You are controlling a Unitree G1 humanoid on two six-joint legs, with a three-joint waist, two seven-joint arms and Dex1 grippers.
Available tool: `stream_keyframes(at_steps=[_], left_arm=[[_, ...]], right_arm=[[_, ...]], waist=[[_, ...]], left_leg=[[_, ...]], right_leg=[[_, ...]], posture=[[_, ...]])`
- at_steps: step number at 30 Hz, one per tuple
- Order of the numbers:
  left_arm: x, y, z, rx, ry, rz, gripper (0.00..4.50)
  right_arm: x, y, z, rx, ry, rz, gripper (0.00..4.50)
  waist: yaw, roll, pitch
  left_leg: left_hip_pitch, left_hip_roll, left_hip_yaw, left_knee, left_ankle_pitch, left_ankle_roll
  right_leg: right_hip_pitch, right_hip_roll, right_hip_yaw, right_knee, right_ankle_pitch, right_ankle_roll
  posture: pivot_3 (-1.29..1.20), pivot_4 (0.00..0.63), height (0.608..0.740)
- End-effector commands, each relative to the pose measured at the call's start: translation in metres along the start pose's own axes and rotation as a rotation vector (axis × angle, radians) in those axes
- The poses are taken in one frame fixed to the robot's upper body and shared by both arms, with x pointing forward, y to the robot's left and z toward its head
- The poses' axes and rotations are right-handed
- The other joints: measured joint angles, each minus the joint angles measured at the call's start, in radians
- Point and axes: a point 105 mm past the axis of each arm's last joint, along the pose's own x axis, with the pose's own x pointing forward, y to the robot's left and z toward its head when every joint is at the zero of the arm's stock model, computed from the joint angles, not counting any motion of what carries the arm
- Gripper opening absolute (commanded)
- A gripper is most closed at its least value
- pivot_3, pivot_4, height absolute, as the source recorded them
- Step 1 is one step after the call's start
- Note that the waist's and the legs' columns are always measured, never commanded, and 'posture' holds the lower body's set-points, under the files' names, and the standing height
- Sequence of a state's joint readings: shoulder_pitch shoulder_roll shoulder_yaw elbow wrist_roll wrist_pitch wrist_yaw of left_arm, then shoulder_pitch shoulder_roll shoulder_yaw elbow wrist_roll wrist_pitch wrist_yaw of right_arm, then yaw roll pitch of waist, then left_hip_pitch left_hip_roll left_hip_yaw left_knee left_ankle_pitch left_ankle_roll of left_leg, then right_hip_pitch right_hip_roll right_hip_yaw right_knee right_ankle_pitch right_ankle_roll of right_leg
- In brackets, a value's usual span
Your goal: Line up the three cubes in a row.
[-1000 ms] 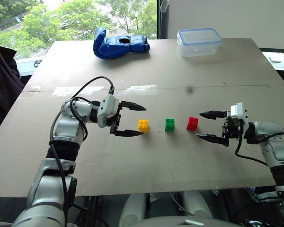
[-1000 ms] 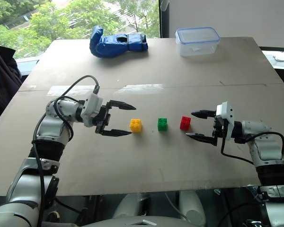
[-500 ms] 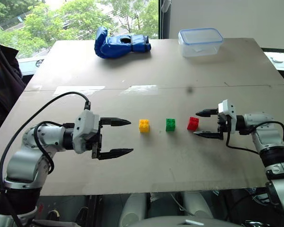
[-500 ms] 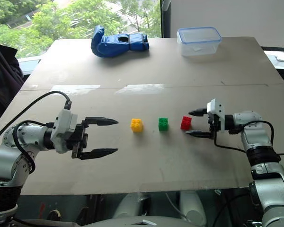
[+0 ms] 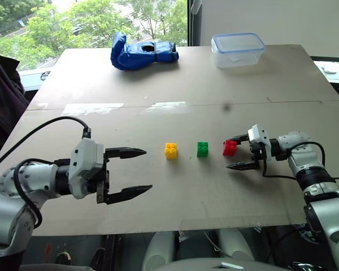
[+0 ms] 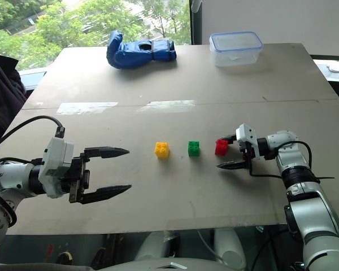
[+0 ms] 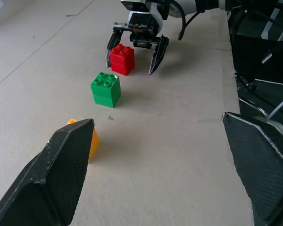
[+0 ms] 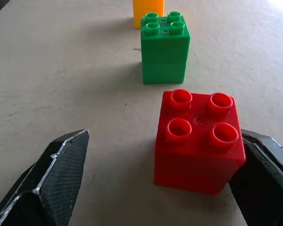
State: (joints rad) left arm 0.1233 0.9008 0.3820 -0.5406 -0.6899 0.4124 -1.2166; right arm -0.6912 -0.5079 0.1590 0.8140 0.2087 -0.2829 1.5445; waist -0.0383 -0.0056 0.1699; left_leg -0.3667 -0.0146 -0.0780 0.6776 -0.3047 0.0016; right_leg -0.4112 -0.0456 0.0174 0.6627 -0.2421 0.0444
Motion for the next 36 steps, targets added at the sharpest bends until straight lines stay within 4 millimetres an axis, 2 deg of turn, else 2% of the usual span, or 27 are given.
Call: stream_keyframes(at_steps=[1, 14, 19, 22, 24, 26, 30, 34, 36], left_arm=[[0.0, -0.003, 0.007, 0.033, -0.007, -0.004, 4.45], [-0.005, -0.003, 0.001, 0.019, 0.005, 0.004, 4.45], [-0.006, -0.011, -0.006, 0.0, 0.011, 0.023, 4.45], [-0.006, -0.02, -0.014, -0.035, 0.0, 0.084, 4.45], [-0.008, -0.02, -0.025, -0.061, 0.037, 0.171, 4.45], [-0.01, -0.021, -0.036, -0.11, 0.049, 0.261, 4.45], [-0.009, -0.032, -0.052, -0.185, 0.067, 0.382, 4.45], [0.005, -0.049, -0.075, -0.271, 0.065, 0.505, 4.45], [0.016, -0.062, -0.087, -0.316, 0.075, 0.509, 4.45]], right_arm=[[0.001, 0.003, 0.008, -0.073, 0.01, 0.085, 4.5], [0.0, -0.003, 0.011, -0.114, 0.011, 0.081, 4.5], [-0.016, -0.013, 0.027, -0.124, -0.048, 0.012, 4.5], [-0.033, -0.015, 0.032, -0.094, -0.076, -0.054, 4.5], [-0.044, -0.014, 0.031, -0.058, -0.093, -0.111, 4.5], [-0.055, -0.009, 0.03, -0.014, -0.114, -0.173, 4.5], [-0.066, 0.014, 0.024, 0.051, -0.114, -0.233, 4.5], [-0.064, 0.042, 0.01, 0.114, -0.094, -0.307, 4.5], [-0.061, 0.048, 0.003, 0.112, -0.088, -0.409, 4.5]], waist=[[-0.002, 0.0, 0.0], [-0.002, 0.0, 0.0], [-0.002, 0.0, 0.0], [-0.002, 0.0, 0.0], [0.002, 0.0, 0.0], [0.009, 0.0, 0.0], [0.022, 0.0, 0.0], [0.026, 0.0, 0.0], [0.024, 0.0, -0.001]], left_leg=[[0.0, 0.0, 0.0, 0.0, 0.0, 0.0], [0.003, 0.0, 0.002, -0.003, 0.0, 0.0], [0.003, 0.0, 0.003, -0.004, 0.0, 0.0], [0.003, 0.001, 0.003, -0.005, 0.0, 0.001], [0.003, 0.001, 0.003, -0.006, -0.001, 0.001], [0.002, 0.001, 0.002, -0.007, -0.001, 0.002], [0.002, 0.001, 0.002, -0.007, -0.001, 0.002], [0.003, 0.0, 0.003, -0.007, -0.002, 0.003], [0.005, 0.0, 0.004, -0.007, -0.002, 0.003]], right_leg=[[0.0, 0.0, 0.001, 0.0, 0.0, 0.0], [0.0, 0.0, 0.003, 0.0, 0.0, 0.0], [0.0, -0.001, 0.003, -0.001, 0.0, 0.0], [0.0, -0.003, 0.004, -0.002, 0.0, 0.0], [0.0, -0.005, 0.004, -0.003, 0.0, 0.0], [0.0, -0.005, 0.005, -0.004, 0.0, 0.0], [0.0, -0.005, 0.005, -0.004, 0.0, 0.0], [0.001, -0.005, 0.006, -0.004, 0.0, 0.0], [0.002, -0.001, 0.005, -0.003, 0.0, 0.0]], posture=[[0.0, 0.15, 0.74], [0.0, 0.15, 0.74], [0.0, 0.15, 0.74], [0.0, 0.15, 0.74], [0.0, 0.15, 0.74], [0.0, 0.15, 0.74], [0.0, 0.15, 0.74], [0.0, 0.15, 0.74], [0.0, 0.15, 0.74]])
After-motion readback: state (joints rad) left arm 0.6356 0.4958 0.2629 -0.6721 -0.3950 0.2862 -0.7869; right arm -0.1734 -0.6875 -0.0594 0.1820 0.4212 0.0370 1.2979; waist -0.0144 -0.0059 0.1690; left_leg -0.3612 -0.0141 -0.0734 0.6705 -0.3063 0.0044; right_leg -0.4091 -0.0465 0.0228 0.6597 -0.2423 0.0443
